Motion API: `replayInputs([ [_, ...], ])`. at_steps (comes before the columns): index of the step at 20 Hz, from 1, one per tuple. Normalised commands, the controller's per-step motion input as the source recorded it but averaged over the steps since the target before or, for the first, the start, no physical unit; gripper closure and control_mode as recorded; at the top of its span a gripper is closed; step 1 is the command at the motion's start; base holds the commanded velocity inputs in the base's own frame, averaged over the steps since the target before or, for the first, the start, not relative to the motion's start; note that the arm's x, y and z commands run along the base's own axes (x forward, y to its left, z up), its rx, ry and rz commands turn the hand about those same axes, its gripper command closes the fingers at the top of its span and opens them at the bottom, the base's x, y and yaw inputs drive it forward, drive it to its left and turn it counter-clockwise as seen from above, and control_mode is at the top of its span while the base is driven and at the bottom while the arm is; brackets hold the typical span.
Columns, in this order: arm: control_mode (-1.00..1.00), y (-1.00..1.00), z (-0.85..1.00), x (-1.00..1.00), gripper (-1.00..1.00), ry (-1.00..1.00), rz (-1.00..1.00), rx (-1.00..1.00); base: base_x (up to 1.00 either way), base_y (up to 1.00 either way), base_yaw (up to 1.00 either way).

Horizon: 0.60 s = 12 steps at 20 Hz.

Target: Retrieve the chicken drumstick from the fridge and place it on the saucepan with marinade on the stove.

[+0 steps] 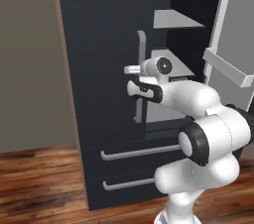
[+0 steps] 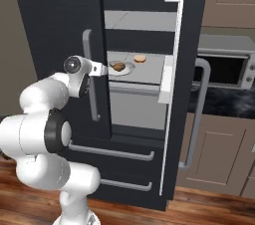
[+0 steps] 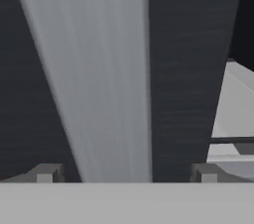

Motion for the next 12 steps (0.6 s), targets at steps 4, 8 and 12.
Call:
replayInputs([
  [4, -1.0, 0.0, -0.12, 1.0, 1.0, 0.02, 0.0, 0.0, 0.0, 0.0, 0.0],
  [8, -1.0, 0.06, -0.01, 0.58, 1.0, 0.02, -0.03, 0.0, 0.0, 0.0, 0.0],
  [12, -1.0, 0.18, 0.11, -0.17, 1.0, 0.12, 0.0, 0.0, 0.0, 0.0, 0.0],
])
